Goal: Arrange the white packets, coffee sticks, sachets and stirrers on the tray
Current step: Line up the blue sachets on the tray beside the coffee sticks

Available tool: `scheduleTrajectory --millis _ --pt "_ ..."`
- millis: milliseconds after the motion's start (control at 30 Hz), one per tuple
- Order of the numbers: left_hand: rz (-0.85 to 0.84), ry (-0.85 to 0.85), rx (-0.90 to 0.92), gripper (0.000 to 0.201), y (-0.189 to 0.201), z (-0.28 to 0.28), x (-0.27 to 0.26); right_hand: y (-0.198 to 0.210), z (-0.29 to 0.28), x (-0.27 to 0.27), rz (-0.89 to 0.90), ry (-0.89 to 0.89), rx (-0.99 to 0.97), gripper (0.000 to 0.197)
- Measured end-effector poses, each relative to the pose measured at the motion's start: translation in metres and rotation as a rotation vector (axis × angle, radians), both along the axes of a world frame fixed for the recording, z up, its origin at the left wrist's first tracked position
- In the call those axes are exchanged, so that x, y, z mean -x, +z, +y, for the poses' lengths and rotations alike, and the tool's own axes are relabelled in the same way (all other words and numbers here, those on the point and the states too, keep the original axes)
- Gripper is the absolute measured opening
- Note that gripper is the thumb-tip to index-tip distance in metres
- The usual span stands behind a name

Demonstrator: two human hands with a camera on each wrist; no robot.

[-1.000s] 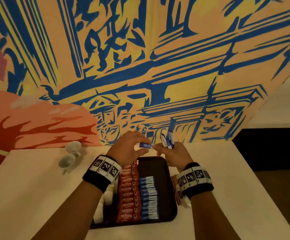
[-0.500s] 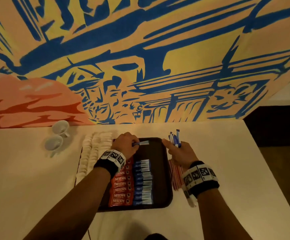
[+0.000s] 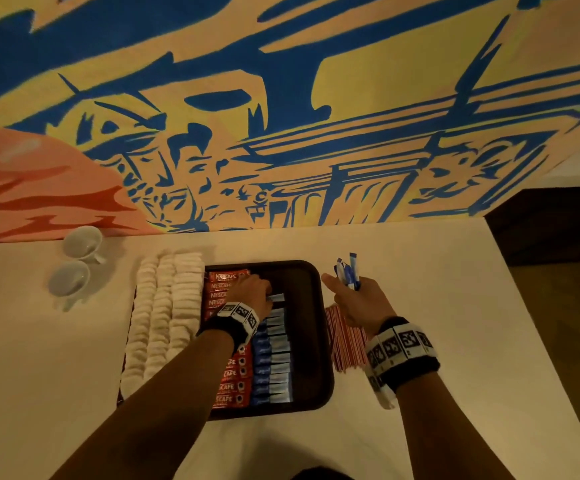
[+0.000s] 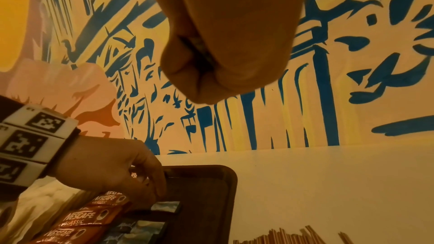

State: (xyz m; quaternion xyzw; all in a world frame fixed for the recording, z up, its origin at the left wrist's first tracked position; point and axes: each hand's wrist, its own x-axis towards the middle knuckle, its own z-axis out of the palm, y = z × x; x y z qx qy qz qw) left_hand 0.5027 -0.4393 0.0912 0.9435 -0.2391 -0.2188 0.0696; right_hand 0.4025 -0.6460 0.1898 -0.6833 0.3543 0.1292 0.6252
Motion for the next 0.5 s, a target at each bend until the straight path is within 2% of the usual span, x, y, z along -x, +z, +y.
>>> scheduleTrajectory --millis 267,500 --pt "0.020 -0.049 -0.019 0.023 -0.004 0.002 0.005 -0.003 0.007 0.002 -0.036 0.065 0.038 0.045" --pt "-0.056 0.078 0.192 0.028 0.027 0.011 0.009 0.008 0.021 0.005 -0.034 0.122 0.065 0.038"
